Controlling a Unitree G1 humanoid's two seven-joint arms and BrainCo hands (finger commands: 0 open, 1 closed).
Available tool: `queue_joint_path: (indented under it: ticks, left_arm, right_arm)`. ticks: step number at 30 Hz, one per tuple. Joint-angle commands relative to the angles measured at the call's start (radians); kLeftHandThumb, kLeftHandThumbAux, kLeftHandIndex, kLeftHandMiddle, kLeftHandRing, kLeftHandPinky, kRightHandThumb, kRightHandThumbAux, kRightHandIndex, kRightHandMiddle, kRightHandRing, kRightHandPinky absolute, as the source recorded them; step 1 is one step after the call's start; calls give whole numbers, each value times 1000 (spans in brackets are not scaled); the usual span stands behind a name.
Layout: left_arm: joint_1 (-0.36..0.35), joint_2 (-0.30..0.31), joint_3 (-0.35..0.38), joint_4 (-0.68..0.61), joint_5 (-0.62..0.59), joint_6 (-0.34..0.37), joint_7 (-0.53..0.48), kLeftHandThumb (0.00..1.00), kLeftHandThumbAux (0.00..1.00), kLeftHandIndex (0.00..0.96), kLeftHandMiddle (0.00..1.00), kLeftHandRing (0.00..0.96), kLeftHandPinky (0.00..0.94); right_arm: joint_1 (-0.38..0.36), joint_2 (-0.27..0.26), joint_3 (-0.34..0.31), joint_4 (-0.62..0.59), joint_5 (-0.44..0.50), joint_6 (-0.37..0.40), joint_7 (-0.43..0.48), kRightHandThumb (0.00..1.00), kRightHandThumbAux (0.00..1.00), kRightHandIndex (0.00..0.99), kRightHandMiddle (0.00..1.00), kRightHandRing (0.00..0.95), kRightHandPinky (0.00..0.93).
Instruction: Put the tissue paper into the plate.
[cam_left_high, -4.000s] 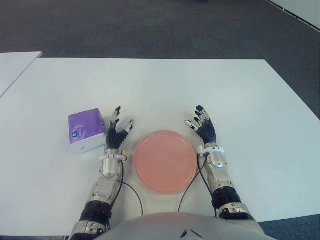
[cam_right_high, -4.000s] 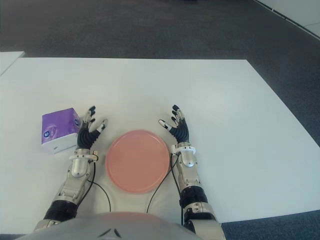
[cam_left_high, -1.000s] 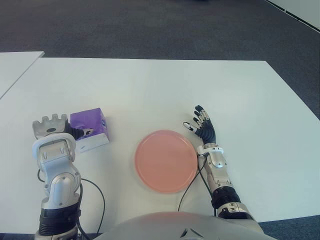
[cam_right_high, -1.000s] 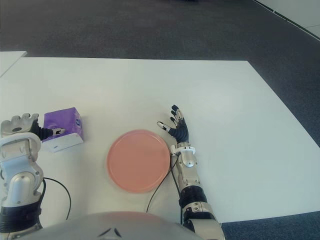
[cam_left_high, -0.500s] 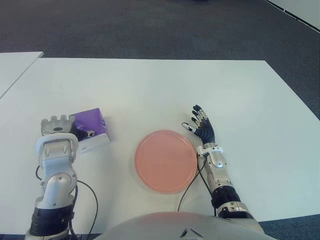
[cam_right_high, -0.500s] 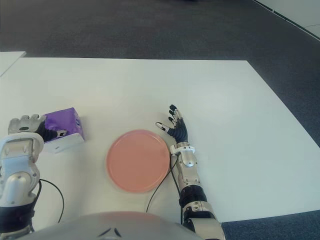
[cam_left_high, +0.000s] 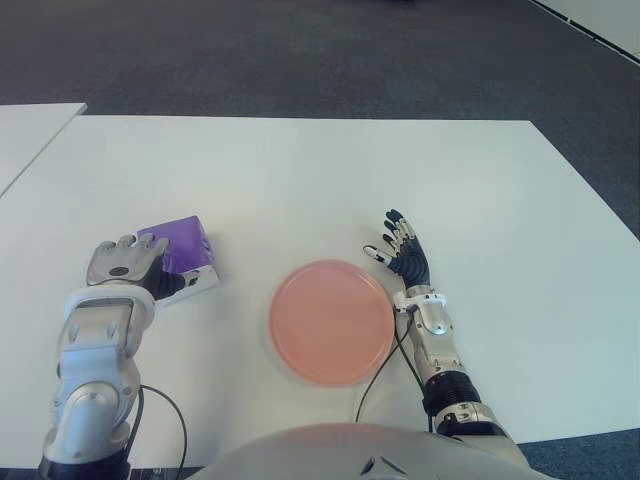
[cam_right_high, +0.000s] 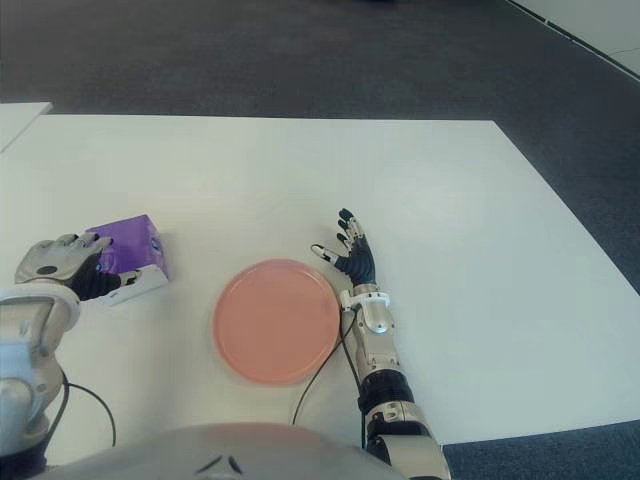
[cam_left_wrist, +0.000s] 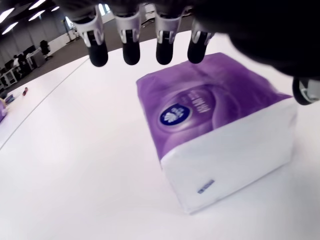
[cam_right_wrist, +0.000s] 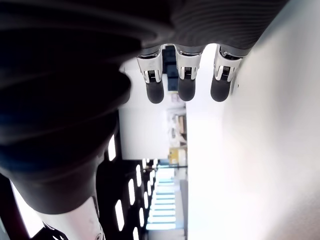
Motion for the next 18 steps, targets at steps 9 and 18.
queue_joint_path:
  ticks: [9, 18]
  left_arm:
    - [7, 74, 78, -153, -119, -90, -43, 7, 207, 0, 0, 0, 0]
    - [16, 102, 186, -276, -202, -131, -42, 23, 217, 0, 0, 0, 0]
  right_arm:
    - [76, 16, 1, 120, 2, 67, -14, 0, 837, 0, 0, 0, 0]
    - [65, 18, 3, 137, -7, 62, -26, 0, 840, 0, 0, 0, 0]
